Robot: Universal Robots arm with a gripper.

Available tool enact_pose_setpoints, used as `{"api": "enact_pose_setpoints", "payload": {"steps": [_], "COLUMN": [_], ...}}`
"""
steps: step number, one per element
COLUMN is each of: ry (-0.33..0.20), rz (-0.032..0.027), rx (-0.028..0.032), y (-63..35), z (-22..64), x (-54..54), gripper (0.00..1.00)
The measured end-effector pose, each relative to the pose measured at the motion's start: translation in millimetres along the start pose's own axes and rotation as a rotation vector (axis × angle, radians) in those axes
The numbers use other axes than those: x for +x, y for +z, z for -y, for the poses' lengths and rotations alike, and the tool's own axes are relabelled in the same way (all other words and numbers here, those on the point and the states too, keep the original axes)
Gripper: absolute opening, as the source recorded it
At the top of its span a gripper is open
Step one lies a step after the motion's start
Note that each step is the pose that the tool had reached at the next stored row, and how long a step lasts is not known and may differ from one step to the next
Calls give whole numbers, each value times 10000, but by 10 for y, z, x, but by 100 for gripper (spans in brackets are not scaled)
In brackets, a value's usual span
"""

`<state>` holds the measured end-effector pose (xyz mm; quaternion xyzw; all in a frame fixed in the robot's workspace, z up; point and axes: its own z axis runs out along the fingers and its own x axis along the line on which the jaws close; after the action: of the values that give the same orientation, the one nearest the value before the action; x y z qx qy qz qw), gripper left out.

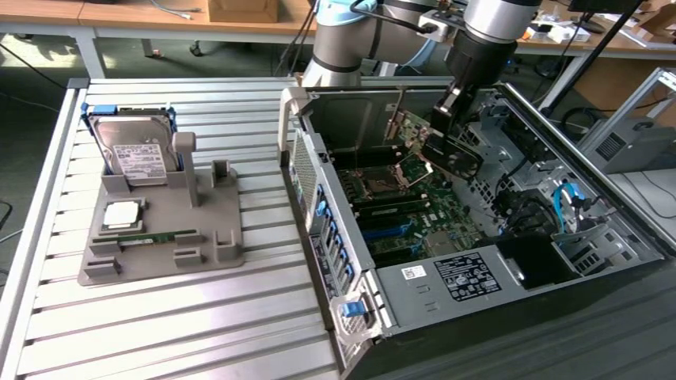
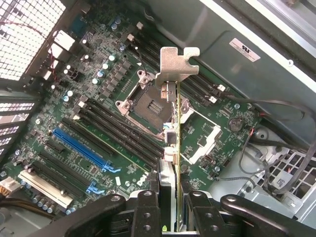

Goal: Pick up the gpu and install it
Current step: 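Insert the gpu into the slot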

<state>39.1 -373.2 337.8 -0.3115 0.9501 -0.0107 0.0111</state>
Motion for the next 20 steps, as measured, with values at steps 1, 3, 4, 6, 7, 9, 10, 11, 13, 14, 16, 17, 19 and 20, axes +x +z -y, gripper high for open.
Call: {"api": "enact_pose_setpoints", "payload": {"steps": [1, 3, 4, 6, 7, 9, 10, 11, 13, 14, 16, 17, 19, 20], "ry": [-34, -97, -125, -184, -224, -328, -374, -411, -545, -621, -702, -753, -896, -952], "rz": [1, 3, 3, 5, 6, 9, 10, 11, 14, 16, 18, 19, 24, 25], "rx": [0, -1, -2, -2, -3, -4, -5, -5, -7, -7, -8, -8, -11, -11], "y": [0, 0, 0, 0, 0, 0, 0, 0, 0, 0, 0, 0, 0, 0], "z": [0, 0, 0, 0, 0, 0, 0, 0, 0, 0, 0, 0, 0, 0], "x": [0, 0, 0, 0, 0, 0, 0, 0, 0, 0, 0, 0, 0, 0], "gripper": [27, 27, 27, 27, 27, 27, 27, 27, 27, 27, 27, 27, 27, 27]}}
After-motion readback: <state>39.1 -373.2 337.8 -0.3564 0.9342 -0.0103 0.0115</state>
